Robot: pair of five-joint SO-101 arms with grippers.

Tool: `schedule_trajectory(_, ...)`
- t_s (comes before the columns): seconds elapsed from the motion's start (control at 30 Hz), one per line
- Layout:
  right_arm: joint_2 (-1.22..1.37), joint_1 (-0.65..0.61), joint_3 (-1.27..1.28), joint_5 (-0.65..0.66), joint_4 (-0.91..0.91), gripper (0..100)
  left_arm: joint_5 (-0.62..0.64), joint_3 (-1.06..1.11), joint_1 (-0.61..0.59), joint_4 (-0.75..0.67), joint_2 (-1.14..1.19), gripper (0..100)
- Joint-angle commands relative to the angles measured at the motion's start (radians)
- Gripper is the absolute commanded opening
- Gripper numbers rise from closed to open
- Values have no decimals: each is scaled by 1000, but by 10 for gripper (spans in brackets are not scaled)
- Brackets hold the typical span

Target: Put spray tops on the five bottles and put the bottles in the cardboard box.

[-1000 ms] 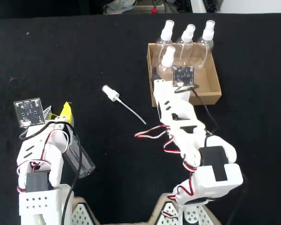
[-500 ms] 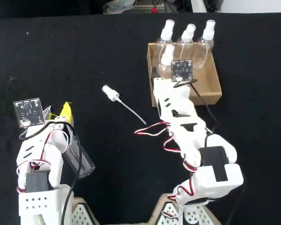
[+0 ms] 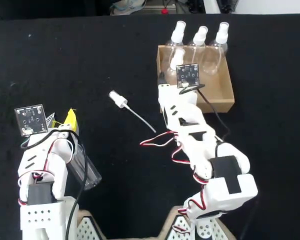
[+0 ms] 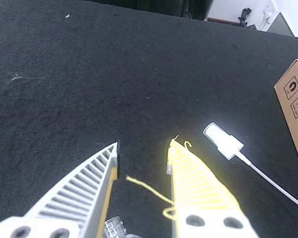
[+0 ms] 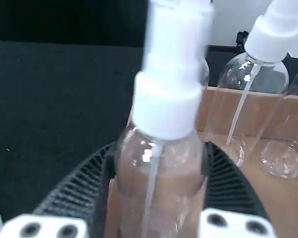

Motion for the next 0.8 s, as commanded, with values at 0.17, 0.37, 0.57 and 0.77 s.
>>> schedule_trajectory(0.17,-12,-17,-30,-5,6,251,2,-7,-12,-17,-9,159)
schedule_trajectory(0.37,-15,-17,-30,-6,6,253,2,-7,-12,-17,-9,159)
schedule_trajectory(0.57,-65,-15,-16,-8,37,266,2,-7,-12,-17,-9,159)
schedule_trajectory(0.77,-96,-21,-18,-9,130,412,2,-7,-12,-17,-9,159)
